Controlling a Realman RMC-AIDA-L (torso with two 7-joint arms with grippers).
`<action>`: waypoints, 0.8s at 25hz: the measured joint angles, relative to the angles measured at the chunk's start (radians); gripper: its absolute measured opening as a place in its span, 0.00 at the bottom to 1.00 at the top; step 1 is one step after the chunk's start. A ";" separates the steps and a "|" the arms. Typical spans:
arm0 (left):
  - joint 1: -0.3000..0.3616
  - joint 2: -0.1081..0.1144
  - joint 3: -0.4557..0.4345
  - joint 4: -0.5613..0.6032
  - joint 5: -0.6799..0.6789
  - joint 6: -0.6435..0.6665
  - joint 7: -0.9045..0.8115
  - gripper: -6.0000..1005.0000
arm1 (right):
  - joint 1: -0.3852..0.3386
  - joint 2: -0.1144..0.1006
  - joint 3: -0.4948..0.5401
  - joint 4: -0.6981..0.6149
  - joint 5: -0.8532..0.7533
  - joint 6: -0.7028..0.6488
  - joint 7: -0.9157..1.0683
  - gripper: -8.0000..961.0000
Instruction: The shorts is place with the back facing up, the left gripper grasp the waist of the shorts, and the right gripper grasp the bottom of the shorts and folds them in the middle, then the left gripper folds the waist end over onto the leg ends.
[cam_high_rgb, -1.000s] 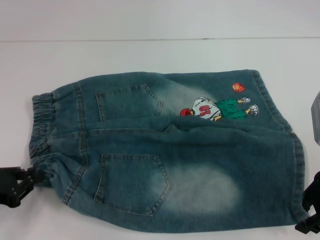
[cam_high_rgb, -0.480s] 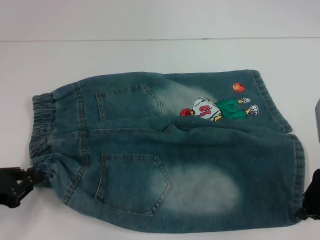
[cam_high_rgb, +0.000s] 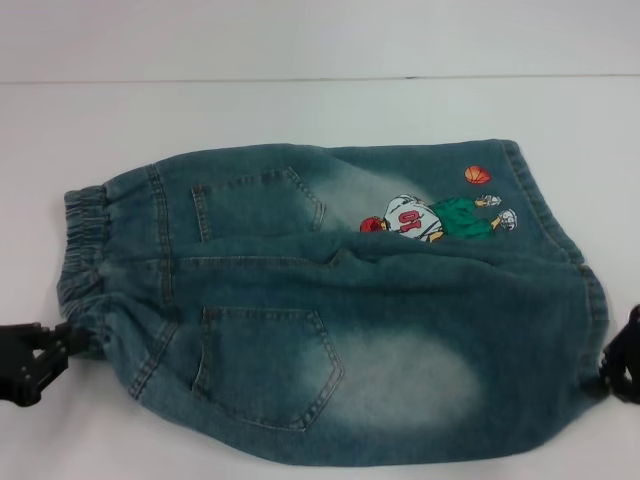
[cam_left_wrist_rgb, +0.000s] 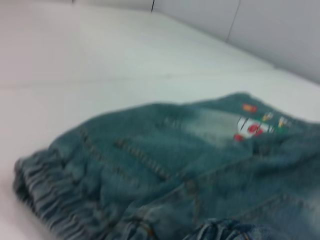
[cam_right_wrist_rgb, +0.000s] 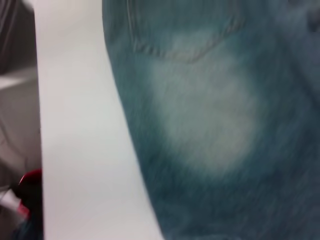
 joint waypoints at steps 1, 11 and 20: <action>0.000 0.000 -0.001 0.000 -0.005 0.004 0.000 0.17 | -0.002 0.000 0.032 0.001 0.019 -0.002 -0.032 0.04; -0.008 0.000 -0.067 0.001 -0.055 0.008 -0.025 0.17 | -0.023 0.006 0.207 0.051 0.289 0.189 -0.104 0.05; -0.027 0.000 -0.099 -0.001 -0.136 -0.042 -0.082 0.18 | -0.003 0.006 0.210 0.177 0.425 0.444 -0.061 0.05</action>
